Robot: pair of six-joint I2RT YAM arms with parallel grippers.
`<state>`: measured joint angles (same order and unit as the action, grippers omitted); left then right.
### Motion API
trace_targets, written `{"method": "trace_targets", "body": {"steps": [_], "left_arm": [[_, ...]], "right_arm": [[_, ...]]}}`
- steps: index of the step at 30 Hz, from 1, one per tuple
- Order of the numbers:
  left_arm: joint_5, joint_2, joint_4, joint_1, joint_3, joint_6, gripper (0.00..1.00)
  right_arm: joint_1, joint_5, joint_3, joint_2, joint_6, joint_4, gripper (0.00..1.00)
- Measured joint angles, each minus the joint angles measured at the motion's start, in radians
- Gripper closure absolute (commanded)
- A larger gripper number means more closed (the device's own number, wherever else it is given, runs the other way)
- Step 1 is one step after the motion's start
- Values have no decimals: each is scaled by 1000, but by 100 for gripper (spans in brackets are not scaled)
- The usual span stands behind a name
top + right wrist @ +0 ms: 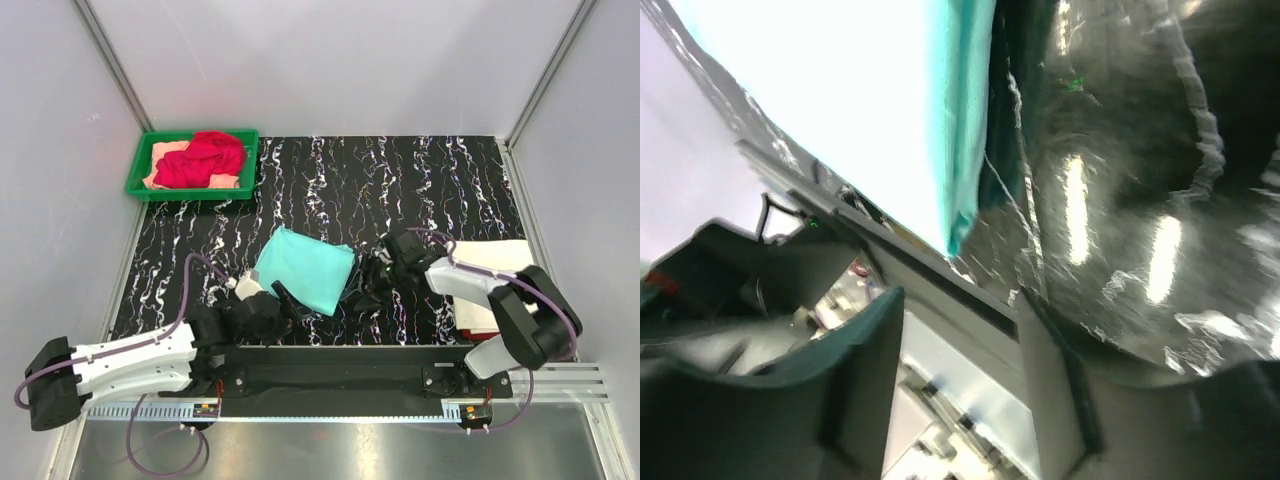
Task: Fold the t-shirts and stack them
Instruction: Neatly place the folded tshirt to the corner
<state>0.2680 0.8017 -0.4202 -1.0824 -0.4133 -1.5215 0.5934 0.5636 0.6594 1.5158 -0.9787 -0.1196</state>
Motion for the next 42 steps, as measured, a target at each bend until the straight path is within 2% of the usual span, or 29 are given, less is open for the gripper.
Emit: {"method": "trace_targets", "body": {"steps": [4,7,10,13,16,18,19,20,26,36,39,41,42], "left_arm": [[48,56,86,-44,65,-75,17],[125,146,174,-113,72,-130,14],[225,248,218,-201,60,-227,11],[313,303,256,-289,61,-344,11],[368,325,284,-332,71,-409,11],[394,324,288,-342,77,-435,12],[409,319,283,-348,80,-443,12],[423,311,272,-351,83,-449,12],[497,204,163,-360,89,-469,12],[543,172,126,-361,89,-474,14],[552,171,134,-361,89,-474,14],[558,180,154,-361,91,-475,14],[563,190,168,-362,92,-474,14]], "right_arm": [[-101,-24,14,-89,115,-145,38],[-219,-22,13,-119,177,-205,38],[-267,-23,14,-121,229,-254,39],[-266,-1,19,-112,262,-270,42],[-261,76,40,-34,272,-235,41],[-246,125,34,24,265,-179,36],[-232,144,23,43,257,-153,27],[-213,160,10,55,245,-129,22],[-54,180,-18,108,149,29,22],[29,104,11,200,-7,235,40],[36,88,32,231,-18,263,54],[38,79,37,248,-21,275,69],[39,73,39,253,-21,277,73]]}}
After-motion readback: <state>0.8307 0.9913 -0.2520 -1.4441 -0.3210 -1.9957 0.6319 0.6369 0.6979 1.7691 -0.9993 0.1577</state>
